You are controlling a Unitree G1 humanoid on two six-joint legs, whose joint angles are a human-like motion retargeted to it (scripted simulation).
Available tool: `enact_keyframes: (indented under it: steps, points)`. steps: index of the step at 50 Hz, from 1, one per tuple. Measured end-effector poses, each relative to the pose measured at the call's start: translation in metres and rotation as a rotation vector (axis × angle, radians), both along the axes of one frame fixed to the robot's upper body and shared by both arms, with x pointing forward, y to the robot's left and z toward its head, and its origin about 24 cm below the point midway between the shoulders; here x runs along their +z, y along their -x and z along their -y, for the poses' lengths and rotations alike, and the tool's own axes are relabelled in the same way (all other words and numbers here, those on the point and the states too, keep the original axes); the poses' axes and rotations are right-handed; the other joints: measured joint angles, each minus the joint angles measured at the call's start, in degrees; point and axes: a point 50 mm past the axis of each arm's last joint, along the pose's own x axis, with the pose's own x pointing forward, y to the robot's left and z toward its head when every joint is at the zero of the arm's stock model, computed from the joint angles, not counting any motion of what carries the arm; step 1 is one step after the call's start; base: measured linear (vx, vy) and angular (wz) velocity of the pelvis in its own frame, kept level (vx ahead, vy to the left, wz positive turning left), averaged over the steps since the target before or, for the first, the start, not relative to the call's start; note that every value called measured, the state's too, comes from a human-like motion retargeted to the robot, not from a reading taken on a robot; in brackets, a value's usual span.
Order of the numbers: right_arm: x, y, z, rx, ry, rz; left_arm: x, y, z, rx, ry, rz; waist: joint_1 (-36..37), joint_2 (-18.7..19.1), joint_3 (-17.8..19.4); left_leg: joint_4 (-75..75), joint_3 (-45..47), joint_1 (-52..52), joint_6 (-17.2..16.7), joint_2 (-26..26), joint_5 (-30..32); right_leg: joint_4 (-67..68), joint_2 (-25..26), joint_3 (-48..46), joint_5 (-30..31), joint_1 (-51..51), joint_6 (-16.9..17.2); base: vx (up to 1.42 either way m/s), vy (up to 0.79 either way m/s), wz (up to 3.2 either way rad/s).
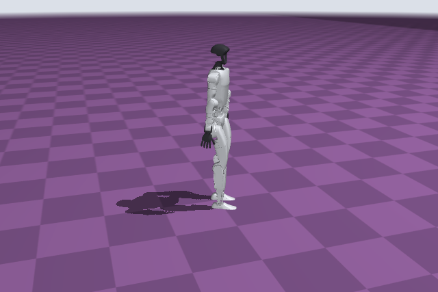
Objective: Upper body actions
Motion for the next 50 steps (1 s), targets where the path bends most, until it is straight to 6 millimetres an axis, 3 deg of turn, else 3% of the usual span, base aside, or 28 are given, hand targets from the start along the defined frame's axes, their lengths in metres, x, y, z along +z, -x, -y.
enact_keyframes:
  steps: [1, 2, 3, 4, 7, 15, 19, 22, 38, 50]
  points:
    - [0.000, 0.004, -0.001, -0.006, -0.004, -0.012, 0.000, 0.005, -0.001, -0.005, -0.001, -0.014, 0.5, -0.2, -0.1, 0.0, -0.7, 0.7, -0.4, -0.1, -0.2, -0.9, 1.2, 4.7, -1.4, 1.2, -1.4, 0.11, -0.06, 0.79]
    - [0.000, 0.008, -0.003, -0.015, -0.011, -0.026, 0.000, 0.009, -0.003, -0.014, -0.003, -0.029, 1.4, -0.6, -0.4, -0.1, -1.3, 1.2, -0.7, -0.3, -0.3, -1.4, 0.9, 3.5, -2.4, 2.1, -2.3, 0.11, -0.09, 0.46]
    - [0.000, 0.012, -0.006, -0.030, -0.026, -0.044, 0.001, 0.013, -0.007, -0.030, -0.004, -0.046, 2.9, -1.4, -1.0, -0.2, -1.4, 1.5, -0.9, -0.9, -0.4, -1.0, -2.2, -9.2, -2.6, 2.1, -2.2, 0.08, -0.10, 0.58]
    - [0.000, 0.016, -0.008, -0.047, -0.040, -0.060, 0.001, 0.017, -0.007, -0.045, -0.007, -0.065, 3.8, -1.4, -1.6, -0.1, -2.5, 1.4, -1.0, -0.9, -0.5, -1.7, -3.0, -12.6, -2.6, 2.8, -2.1, 0.06, -0.09, 0.87]
    - [0.000, 0.020, -0.013, -0.079, -0.066, -0.079, 0.001, 0.028, -0.001, -0.048, -0.041, -0.107, 8.2, -1.6, -3.0, 0.4, -4.0, 1.3, -1.5, -0.6, -1.2, -4.2, -1.7, -11.0, -2.3, 5.0, -2.4, 0.07, -0.04, 0.49]
    - [-0.002, -0.001, -0.012, 0.078, -0.055, -0.021, 0.003, 0.055, 0.009, 0.028, -0.010, -0.162, 5.8, -0.8, -5.7, 0.5, -8.7, 1.2, -2.3, -0.3, -2.0, -5.5, -0.8, -14.8, -2.7, 7.0, -4.3, 0.02, -0.05, 0.49]
    - [-0.003, -0.014, -0.017, 0.077, -0.088, 0.019, 0.003, 0.053, 0.009, 0.013, -0.018, -0.164, 4.8, -0.9, -5.5, 0.4, -10.3, 1.6, -2.5, -0.4, -2.2, -6.2, -0.3, -16.1, -2.8, 8.4, -5.2, -0.03, -0.07, 0.33]
    - [-0.003, -0.013, -0.020, 0.071, -0.089, 0.018, 0.003, 0.051, 0.007, -0.039, -0.013, -0.159, 4.7, -0.8, -6.5, 0.4, -11.0, 1.2, -2.6, -0.2, -2.5, -6.4, -0.1, -16.8, -2.8, 8.4, -5.4, 0.06, -0.04, 0.19]
    - [0.002, 0.028, -0.017, 0.076, -0.087, -0.148, 0.000, 0.013, 0.000, -0.056, -0.019, -0.034, 5.3, -0.6, -7.7, -0.2, -10.5, 1.8, -2.5, 0.1, -4.3, -6.4, 0.5, -17.9, -2.4, 8.9, -6.6, 0.00, -0.01, -0.02]
    - [0.003, 0.034, -0.013, 0.054, -0.068, -0.165, 0.001, 0.024, -0.002, -0.054, -0.021, -0.079, 4.9, -0.4, -8.1, -0.3, -10.0, 1.9, -2.5, 0.2, -5.3, -6.2, 0.8, -17.4, -1.7, 8.7, -7.2, 0.00, 0.00, 0.00]
